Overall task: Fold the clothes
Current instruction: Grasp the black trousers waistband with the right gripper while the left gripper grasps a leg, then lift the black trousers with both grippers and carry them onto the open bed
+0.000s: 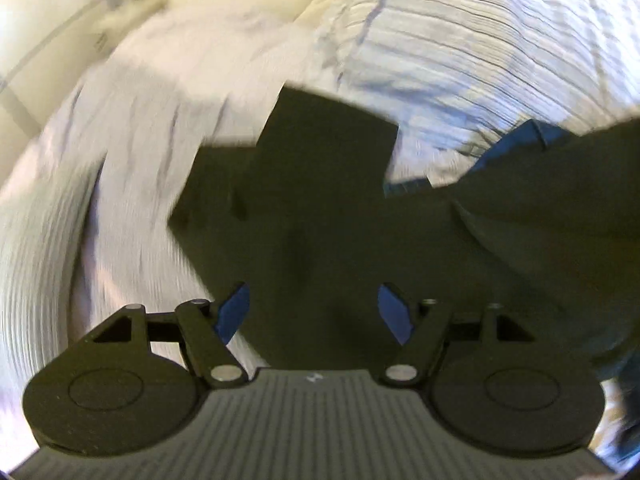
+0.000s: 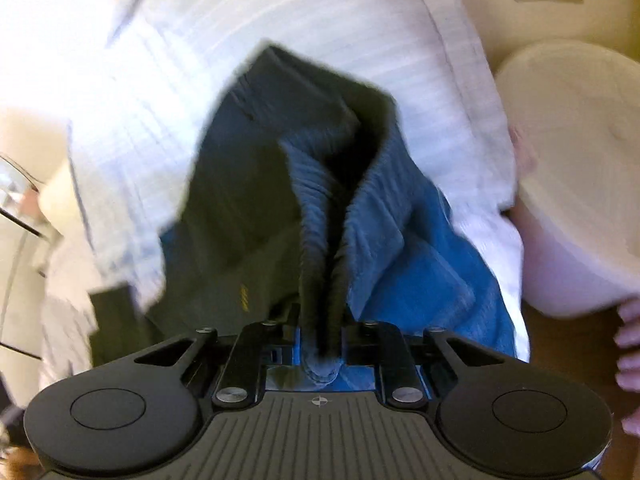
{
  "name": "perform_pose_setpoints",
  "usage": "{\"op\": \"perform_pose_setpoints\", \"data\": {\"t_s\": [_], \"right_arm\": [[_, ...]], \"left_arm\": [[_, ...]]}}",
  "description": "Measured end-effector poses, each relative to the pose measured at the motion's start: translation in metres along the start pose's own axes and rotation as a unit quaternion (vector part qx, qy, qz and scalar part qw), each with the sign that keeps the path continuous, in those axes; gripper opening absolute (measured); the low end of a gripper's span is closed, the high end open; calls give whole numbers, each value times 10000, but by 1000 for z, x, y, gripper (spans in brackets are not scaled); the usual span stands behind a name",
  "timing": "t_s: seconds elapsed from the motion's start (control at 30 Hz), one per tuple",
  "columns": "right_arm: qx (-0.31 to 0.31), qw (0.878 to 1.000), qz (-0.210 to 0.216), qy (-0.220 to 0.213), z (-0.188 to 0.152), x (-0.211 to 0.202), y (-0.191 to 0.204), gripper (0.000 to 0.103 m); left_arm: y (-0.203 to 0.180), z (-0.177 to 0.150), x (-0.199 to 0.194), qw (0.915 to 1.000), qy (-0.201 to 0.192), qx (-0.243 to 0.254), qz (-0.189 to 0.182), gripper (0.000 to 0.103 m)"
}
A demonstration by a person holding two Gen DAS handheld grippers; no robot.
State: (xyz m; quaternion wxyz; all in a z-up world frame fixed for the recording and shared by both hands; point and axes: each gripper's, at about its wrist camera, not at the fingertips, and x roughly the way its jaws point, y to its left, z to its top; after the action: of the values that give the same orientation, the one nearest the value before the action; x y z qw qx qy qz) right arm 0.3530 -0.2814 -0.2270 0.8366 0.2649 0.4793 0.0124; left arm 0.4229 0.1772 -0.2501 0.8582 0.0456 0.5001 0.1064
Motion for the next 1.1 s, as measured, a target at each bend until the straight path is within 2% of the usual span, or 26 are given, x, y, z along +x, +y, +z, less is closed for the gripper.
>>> {"op": "perform_pose_setpoints", "data": {"t_s": [0.1, 0.23, 0.3, 0.43, 0.47, 0.53, 0.6, 0.63, 0.77, 0.87, 0.97, 1.1], "right_arm": [[-56, 9999, 119, -66, 15, 4, 5, 16], [-131, 9994, 276, -153, 34, 9, 11, 16], [-159, 9992, 330, -175, 41, 12, 13, 16], [-163, 9992, 340, -112, 43, 19, 10, 16], [-157, 9992, 343, -96, 44, 20, 10, 16], [-127, 9993, 335, -62, 43, 21, 9, 16], [-82, 9994, 332, -52, 42, 19, 9, 16], [-58, 9994, 332, -49, 41, 19, 9, 16], [-52, 9981, 570, -243, 40, 6, 16, 15], [-53, 9962, 766, -404, 40, -5, 23, 13], [-192, 9919, 1069, -653, 41, -21, 35, 13], [-384, 9786, 1744, -1022, 42, -57, 63, 13]], "left_arm": [[11, 14, 23, 9951, -272, 924, -223, 68], [19, 31, 50, 9778, -361, 1971, -616, 69], [17, 31, 67, 9649, -106, 2468, -893, 73], [12, 28, 101, 9321, 565, 3270, -1451, 73], [10, 24, 106, 9281, 669, 3333, -1517, 72], [7, 15, 114, 9207, 845, 3444, -1627, 63], [5, 5, 108, 9236, 715, 3441, -1530, 18], [4, 0, 104, 9259, 640, 3412, -1488, 15], [18, -21, 61, 9511, 66, 2760, -1384, 12], [32, -41, 13, 9663, -424, 2163, -1331, 12], [42, -54, -44, 9754, -906, 1629, -1174, 12], [56, -80, -131, 9780, -1562, 1057, -896, 12]]}}
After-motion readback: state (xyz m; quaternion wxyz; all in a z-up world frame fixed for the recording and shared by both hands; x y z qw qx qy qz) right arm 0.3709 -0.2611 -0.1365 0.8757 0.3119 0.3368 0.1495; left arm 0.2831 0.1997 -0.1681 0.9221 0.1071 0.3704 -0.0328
